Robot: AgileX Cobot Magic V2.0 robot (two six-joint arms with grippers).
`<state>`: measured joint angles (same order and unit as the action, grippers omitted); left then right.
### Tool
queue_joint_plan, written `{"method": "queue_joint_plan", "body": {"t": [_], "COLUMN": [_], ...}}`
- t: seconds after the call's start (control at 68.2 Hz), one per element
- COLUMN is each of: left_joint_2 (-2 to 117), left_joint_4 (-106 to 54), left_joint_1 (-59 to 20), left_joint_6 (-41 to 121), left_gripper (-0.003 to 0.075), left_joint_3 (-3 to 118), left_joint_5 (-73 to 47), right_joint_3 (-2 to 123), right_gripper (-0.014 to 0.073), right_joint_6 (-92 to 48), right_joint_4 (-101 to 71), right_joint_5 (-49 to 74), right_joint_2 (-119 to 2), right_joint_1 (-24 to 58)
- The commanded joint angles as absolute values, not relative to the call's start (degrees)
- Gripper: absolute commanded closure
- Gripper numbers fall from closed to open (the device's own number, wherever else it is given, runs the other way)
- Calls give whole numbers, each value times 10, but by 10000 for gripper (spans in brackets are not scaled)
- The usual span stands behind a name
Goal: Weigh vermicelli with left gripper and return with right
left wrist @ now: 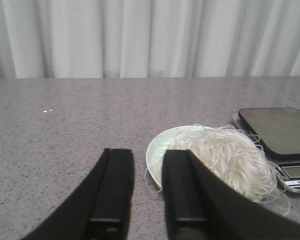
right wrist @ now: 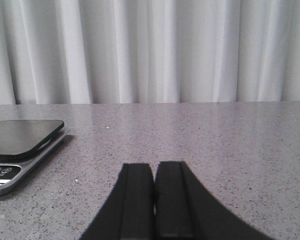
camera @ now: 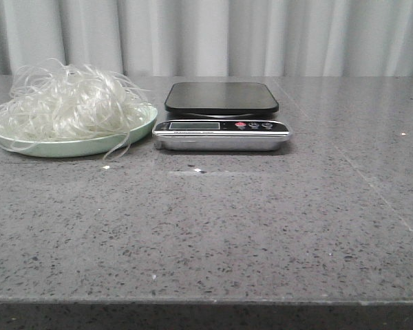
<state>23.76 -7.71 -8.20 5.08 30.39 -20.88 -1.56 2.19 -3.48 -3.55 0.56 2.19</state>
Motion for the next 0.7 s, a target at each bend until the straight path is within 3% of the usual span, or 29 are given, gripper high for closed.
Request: {"method": "queue_joint_plan", "body": {"t": [0.0, 0.073, 0.132, 0.689], "left_joint_2": [295, 351, 394, 829], "left_joint_4": [-95, -116, -127, -166], "left_joint_1": [-105, -119, -127, -179], "left_joint_6": [45, 45, 45, 45], "left_gripper": [210, 133, 116, 118], "left_joint_3": [356, 394, 431, 799], "left_joint_5": [-171, -183, -197, -463], "right_joint_3": [-11, -11, -11, -11], "right_gripper": [436, 436, 436, 436], "right_joint_6": [21, 21, 21, 21], "right_joint_4": [-29, -29, -29, -29], "right_joint_5": [-83, -83, -83, -83], "right_joint_2": [16, 16, 16, 16], "right_joint_1": [20, 20, 20, 20]}}
